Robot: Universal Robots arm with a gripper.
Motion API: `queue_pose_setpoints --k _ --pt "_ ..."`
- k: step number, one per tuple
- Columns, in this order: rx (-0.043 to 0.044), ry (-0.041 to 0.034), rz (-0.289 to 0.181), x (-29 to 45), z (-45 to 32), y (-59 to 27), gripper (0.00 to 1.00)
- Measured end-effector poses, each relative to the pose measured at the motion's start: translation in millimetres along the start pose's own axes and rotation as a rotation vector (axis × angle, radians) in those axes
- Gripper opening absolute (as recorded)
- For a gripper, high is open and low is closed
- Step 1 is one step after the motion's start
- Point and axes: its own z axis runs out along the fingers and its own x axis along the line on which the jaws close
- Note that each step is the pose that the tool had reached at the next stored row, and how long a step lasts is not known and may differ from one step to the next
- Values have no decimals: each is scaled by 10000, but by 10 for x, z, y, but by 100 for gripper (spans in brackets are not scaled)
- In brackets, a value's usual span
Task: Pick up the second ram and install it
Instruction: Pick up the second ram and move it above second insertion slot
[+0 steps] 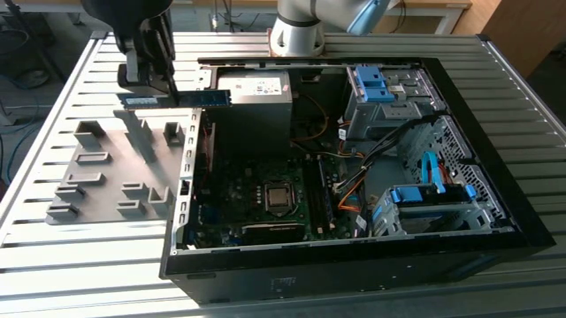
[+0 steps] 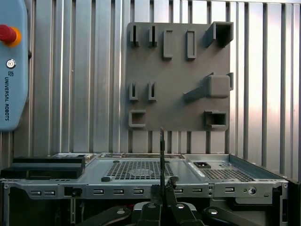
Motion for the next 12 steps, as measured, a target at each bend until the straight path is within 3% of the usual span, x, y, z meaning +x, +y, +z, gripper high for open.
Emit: queue_pose_setpoints --k 12 --pt "-1 0 0 -1 0 -132 14"
